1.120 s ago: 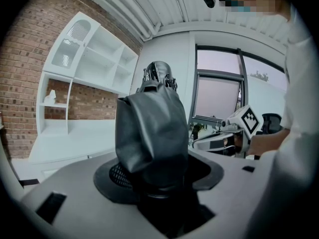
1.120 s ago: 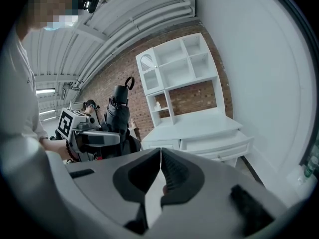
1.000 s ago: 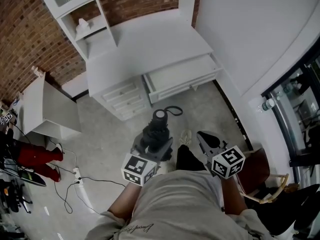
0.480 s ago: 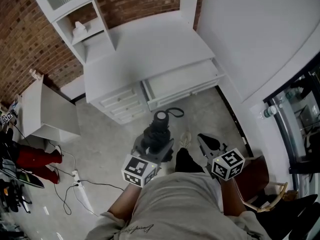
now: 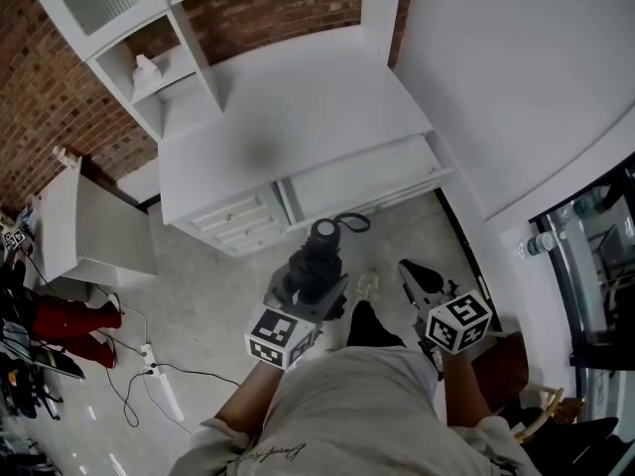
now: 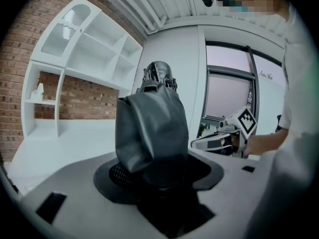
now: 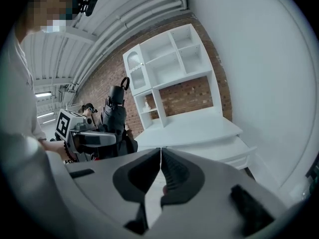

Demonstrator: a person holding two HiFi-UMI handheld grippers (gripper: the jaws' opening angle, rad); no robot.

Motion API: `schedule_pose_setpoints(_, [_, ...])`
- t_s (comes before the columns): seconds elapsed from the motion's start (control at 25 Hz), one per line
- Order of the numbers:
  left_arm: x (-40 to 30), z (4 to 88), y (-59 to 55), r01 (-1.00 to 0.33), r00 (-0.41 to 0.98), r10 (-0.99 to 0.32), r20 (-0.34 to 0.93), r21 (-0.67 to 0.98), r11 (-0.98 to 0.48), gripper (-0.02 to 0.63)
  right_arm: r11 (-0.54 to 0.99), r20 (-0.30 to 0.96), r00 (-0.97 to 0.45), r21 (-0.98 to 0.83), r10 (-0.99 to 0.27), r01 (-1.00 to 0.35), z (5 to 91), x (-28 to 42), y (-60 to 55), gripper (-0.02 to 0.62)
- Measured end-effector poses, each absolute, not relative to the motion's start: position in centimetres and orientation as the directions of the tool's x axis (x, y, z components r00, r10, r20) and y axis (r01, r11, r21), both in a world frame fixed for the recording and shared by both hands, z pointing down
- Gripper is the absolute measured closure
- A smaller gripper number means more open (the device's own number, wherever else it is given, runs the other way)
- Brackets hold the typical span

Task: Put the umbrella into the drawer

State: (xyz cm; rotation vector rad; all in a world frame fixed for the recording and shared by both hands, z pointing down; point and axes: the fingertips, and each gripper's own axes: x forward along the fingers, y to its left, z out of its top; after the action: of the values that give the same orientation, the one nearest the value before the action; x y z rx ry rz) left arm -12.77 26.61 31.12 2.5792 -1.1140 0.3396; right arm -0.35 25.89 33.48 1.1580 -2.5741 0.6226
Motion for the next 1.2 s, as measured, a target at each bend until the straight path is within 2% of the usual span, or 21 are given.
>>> schedule_pose_setpoints(0.2, [-11.9, 29.6, 22.2, -0.742, 0.667, -0.683, 0.297, 0.187, -0.644, 0.33, 0.605, 0.4, -0.66, -0.272, -0.636, -0.749, 32.6, 0.3, 21.4, 0.568])
schedule_pose_setpoints(0.6, [-9.5, 30.4, 14.7, -0.76, 0.644, -0.676, 0.358, 0.197, -0.619, 0.33, 0.629, 0.414, -0.687, -0.29, -0.596, -0.721, 33.1, 2.6, 13.0, 0.568])
schedule_pose_setpoints(1.2, [-5.8, 30.9, 4.7, -0.806, 0.588, -0.73, 0.348, 0.173, -0.567, 0.33, 0.71, 0.39, -0.754, -0.285, -0.529, -0.645, 33.3, 4.8, 1.4, 0.568])
